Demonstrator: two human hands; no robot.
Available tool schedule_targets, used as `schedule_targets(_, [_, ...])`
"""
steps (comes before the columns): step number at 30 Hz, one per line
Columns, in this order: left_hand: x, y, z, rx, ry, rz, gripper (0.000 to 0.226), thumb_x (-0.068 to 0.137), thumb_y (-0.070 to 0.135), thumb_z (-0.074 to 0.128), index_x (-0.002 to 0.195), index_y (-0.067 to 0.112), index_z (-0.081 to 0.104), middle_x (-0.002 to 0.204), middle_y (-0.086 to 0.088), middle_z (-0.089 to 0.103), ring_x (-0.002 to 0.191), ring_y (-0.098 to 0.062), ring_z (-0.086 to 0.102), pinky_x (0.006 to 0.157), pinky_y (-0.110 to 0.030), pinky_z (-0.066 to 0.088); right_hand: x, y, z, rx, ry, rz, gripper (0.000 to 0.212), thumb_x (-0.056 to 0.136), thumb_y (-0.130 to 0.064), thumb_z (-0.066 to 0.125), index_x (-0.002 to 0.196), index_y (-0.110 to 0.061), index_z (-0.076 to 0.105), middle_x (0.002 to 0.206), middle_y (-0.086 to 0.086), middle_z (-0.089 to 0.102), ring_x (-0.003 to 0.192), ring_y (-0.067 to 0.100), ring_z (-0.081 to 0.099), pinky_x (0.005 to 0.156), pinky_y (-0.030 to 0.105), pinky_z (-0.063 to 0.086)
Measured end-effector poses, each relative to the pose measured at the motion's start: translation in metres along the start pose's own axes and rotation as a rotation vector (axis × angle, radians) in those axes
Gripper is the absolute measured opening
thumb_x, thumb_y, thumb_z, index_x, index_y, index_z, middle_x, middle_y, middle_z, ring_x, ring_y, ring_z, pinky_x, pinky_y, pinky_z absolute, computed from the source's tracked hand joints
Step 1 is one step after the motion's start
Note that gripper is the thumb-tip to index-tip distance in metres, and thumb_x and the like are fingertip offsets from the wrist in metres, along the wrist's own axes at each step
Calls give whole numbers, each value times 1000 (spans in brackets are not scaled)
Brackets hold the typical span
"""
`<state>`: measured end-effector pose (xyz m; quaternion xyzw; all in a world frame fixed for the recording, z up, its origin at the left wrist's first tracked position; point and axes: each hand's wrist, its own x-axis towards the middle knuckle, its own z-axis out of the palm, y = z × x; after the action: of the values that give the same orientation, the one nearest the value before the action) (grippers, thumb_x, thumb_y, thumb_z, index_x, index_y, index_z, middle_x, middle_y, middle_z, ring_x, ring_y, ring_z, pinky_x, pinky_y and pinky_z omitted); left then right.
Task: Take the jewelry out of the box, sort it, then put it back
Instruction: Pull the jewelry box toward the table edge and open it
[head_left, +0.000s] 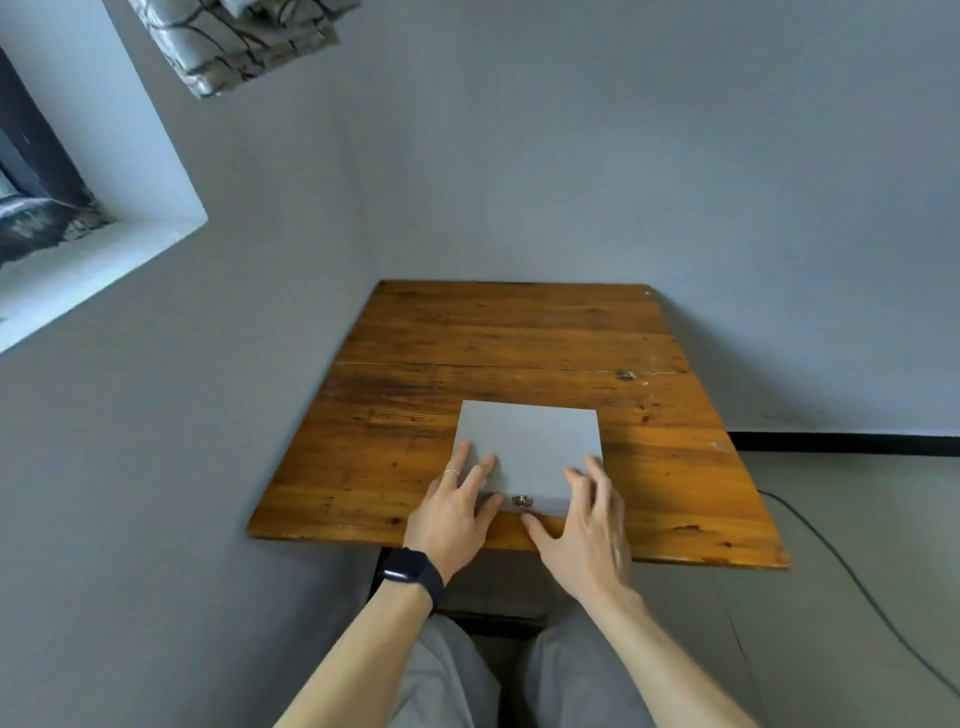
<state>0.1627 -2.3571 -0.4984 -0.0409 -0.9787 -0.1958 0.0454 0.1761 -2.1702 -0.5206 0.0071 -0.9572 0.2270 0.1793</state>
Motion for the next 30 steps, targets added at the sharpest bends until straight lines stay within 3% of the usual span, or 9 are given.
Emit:
schedule_targets(5, [3, -9, 6, -7, 90, 52, 55, 100, 55, 42, 151, 43, 26, 165, 7, 12, 142, -19, 38, 89, -35, 58, 4, 1, 14, 35, 72, -15, 77, 77, -53, 77, 135, -15, 43, 153, 12, 31, 132, 31, 47, 89, 40, 59])
schedule_targets(11, [19, -17, 11, -81, 125, 88, 55, 98, 54, 47, 149, 40, 33, 164, 6, 16, 131, -18, 50, 81, -30, 60, 22, 8, 18, 44, 86, -68, 78, 78, -60, 73, 132, -15, 40, 152, 10, 32, 133, 30, 48, 88, 35, 56])
schedule_targets(14, [28, -16, 16, -104, 140, 88, 54, 97, 56, 46, 147, 38, 36, 166, 6, 14, 128, -21, 53, 78, -34, 61, 38, 14, 16, 108, 48, -84, 79, 76, -66, 71, 130, -16, 43, 151, 6, 33, 132, 26, 50, 87, 34, 58])
schedule_targets(18, [35, -19, 20, -83, 156, 103, 54, 98, 57, 45, 147, 38, 33, 167, 9, 9, 132, -19, 51, 76, -33, 62, 50, 18, 18, 199, 58, -62, 75, 76, -75, 64, 126, -21, 46, 147, 0, 37, 127, 18, 50, 76, 15, 48])
schedule_targets(20, [36, -22, 19, -96, 164, 127, 54, 97, 59, 44, 146, 38, 35, 166, 10, 10, 144, -19, 37, 86, -36, 60, 52, 17, 19, 269, 73, -12, 71, 77, -78, 59, 122, -24, 50, 143, -3, 40, 124, 15, 50, 73, 9, 42])
schedule_targets(23, [42, -25, 13, -125, 149, 155, 61, 93, 64, 43, 146, 34, 41, 165, 10, 14, 153, -21, 15, 110, -43, 44, 55, 15, 20, 313, 106, -3, 68, 79, -74, 60, 123, -22, 51, 143, -1, 41, 124, 15, 49, 77, 19, 50])
schedule_targets(27, [47, -25, 2, -115, 111, 151, 62, 90, 61, 51, 144, 31, 48, 164, 6, 23, 152, -22, 19, 105, -43, 47, 54, 18, 19, 383, 102, -39, 60, 86, -60, 61, 131, -21, 49, 151, 1, 34, 130, 17, 46, 86, 27, 51])
schedule_targets(30, [49, -23, -6, -2, 91, 153, 58, 92, 55, 58, 143, 31, 50, 161, 2, 32, 149, -24, 29, 101, -44, 51, 51, 25, 14, 422, 54, 100, 72, 86, -66, 51, 145, -28, 35, 159, 4, 28, 137, 21, 40, 92, 35, 52])
